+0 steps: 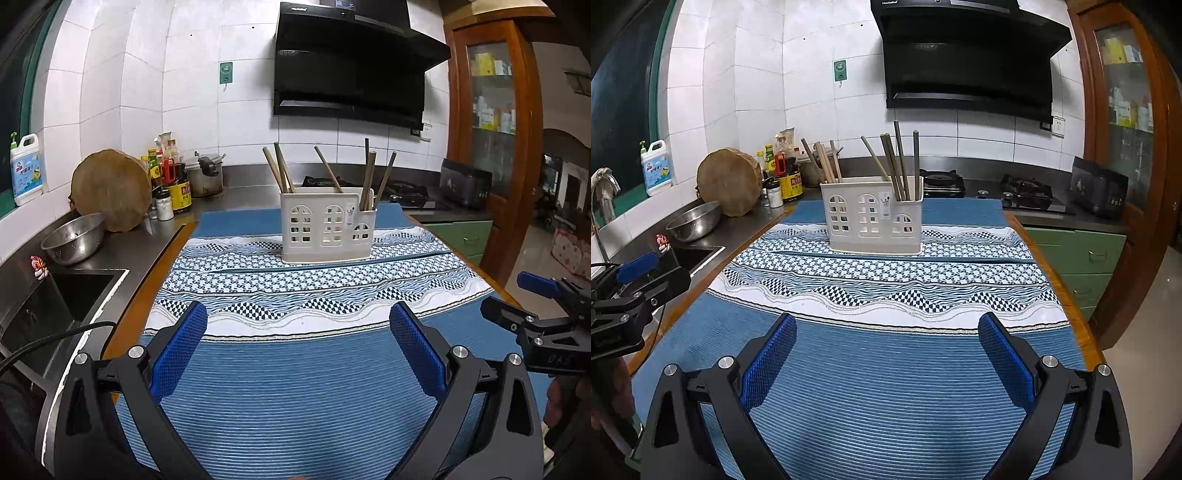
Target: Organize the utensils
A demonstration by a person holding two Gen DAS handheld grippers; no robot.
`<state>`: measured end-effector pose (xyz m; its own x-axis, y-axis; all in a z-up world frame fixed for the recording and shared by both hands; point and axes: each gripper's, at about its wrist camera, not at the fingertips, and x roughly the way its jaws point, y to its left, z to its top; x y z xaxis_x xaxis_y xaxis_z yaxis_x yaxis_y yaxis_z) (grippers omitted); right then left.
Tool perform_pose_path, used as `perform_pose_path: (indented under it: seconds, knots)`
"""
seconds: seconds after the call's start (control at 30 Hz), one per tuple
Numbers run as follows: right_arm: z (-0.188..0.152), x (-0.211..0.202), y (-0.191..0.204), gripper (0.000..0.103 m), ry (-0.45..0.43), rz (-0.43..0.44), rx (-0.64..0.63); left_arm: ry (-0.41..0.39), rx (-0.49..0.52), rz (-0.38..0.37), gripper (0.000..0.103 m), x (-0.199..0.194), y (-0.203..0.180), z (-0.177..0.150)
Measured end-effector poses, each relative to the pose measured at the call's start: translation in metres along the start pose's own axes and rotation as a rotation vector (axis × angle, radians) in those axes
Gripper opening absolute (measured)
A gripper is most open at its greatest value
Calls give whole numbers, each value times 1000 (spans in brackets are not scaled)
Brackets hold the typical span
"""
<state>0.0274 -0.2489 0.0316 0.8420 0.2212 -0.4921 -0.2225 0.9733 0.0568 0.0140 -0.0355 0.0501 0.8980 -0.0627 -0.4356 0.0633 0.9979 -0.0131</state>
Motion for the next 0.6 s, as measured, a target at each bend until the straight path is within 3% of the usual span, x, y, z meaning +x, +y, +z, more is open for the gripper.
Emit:
perform_pose_path:
  seconds: [0.6]
  knots:
    - [-1,2,1,95,4,2,4,13,-3,-6,98,4,-2,-2]
